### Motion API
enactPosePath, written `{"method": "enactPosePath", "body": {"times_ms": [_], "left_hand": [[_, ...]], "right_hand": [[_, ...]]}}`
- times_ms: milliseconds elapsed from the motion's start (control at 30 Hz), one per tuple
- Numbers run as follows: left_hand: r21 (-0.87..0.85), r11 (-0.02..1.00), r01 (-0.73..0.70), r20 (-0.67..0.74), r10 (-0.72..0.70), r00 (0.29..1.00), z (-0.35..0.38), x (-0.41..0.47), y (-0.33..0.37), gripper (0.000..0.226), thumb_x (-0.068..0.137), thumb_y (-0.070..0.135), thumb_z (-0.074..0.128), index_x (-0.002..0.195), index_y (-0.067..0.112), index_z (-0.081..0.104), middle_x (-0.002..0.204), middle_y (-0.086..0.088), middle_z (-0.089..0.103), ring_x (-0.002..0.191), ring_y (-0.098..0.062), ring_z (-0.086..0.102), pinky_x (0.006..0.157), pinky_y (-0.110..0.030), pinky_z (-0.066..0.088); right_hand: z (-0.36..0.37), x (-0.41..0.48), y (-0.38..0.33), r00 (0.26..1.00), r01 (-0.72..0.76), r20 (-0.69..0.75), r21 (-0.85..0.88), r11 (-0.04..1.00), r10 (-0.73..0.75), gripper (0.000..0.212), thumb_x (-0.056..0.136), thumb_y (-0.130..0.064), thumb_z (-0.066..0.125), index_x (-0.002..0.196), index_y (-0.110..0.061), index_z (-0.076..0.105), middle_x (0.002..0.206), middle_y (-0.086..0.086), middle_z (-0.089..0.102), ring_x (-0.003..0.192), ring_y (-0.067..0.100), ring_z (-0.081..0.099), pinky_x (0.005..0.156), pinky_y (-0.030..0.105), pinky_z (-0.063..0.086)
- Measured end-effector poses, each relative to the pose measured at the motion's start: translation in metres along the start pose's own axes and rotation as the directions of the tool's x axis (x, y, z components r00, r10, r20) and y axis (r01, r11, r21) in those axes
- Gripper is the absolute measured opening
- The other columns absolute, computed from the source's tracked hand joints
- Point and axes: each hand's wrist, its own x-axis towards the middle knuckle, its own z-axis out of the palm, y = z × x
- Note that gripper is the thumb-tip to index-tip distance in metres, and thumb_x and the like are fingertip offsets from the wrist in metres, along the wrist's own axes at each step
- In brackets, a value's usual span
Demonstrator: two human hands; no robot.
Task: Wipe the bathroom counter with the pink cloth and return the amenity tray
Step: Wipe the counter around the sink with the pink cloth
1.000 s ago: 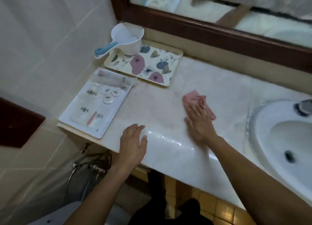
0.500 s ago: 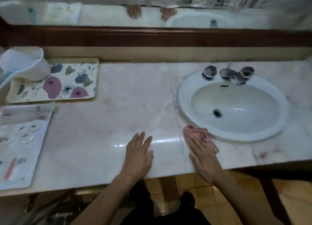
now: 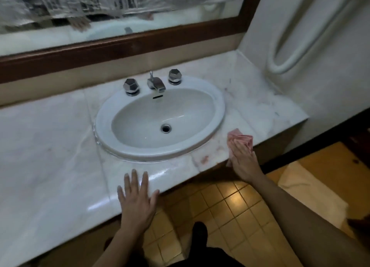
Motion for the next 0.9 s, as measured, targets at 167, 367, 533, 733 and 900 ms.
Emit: {"method": "enactPosePath", "body": {"times_ms": [167,367,533,733,900], "left_hand": [[-0.001,0.999,0.052,-0.022,-0.052,0.998,0.003,0.001,0.001,0.087,0.093,0.077,0.004,0.162,0.028,0.024,0.172,-0.009,0.008,0.158,-0.032,0.005,0.122,-0.061,0.015],[0.008,0.998,0.069,-0.011,-0.068,0.998,0.002,0.004,0.000,0.090,0.089,0.080,0.003,0.164,0.030,0.014,0.173,-0.003,-0.003,0.159,-0.026,-0.005,0.123,-0.057,0.009],[0.016,0.994,0.107,0.010,-0.107,0.994,-0.001,0.005,0.001,0.086,0.090,0.078,0.014,0.163,0.033,0.014,0.173,-0.002,-0.002,0.159,-0.025,-0.005,0.123,-0.056,0.011],[0.048,0.991,0.126,0.052,-0.128,0.990,-0.005,0.009,0.006,0.105,0.080,0.089,-0.002,0.164,0.028,0.014,0.172,-0.005,-0.003,0.159,-0.029,-0.003,0.123,-0.056,0.013],[0.019,0.992,0.122,0.050,-0.122,0.991,-0.006,0.008,0.008,0.106,0.080,0.089,-0.004,0.164,0.027,0.014,0.172,-0.006,-0.003,0.159,-0.029,-0.005,0.124,-0.056,0.010]], "right_hand": [[-0.042,0.043,0.042,0.995,-0.093,-0.036,0.004,0.996,0.093,0.074,0.102,-0.045,0.020,0.169,-0.017,0.007,0.175,0.009,0.017,0.162,0.028,0.014,0.131,0.054,0.007],[0.015,-0.028,-0.016,0.979,0.175,0.079,0.132,0.976,-0.186,0.071,0.110,-0.042,0.033,0.167,-0.031,-0.008,0.176,-0.006,-0.006,0.162,0.017,-0.014,0.133,0.049,0.000],[-0.025,-0.011,0.026,0.946,0.321,0.080,-0.069,0.945,-0.315,0.074,0.108,-0.023,0.034,0.166,-0.038,-0.011,0.175,-0.009,0.004,0.162,0.013,-0.001,0.131,0.057,0.005],[-0.078,0.060,0.081,0.999,0.010,0.050,-0.079,0.997,-0.006,0.083,0.092,-0.047,0.015,0.167,-0.011,0.015,0.169,0.014,0.032,0.157,0.032,0.029,0.130,0.055,0.013],[-0.027,0.026,-0.007,0.975,0.175,0.151,-0.068,0.982,-0.163,0.060,0.111,-0.037,0.024,0.166,-0.014,0.020,0.176,0.007,0.014,0.163,0.030,0.009,0.131,0.052,0.005]]}}
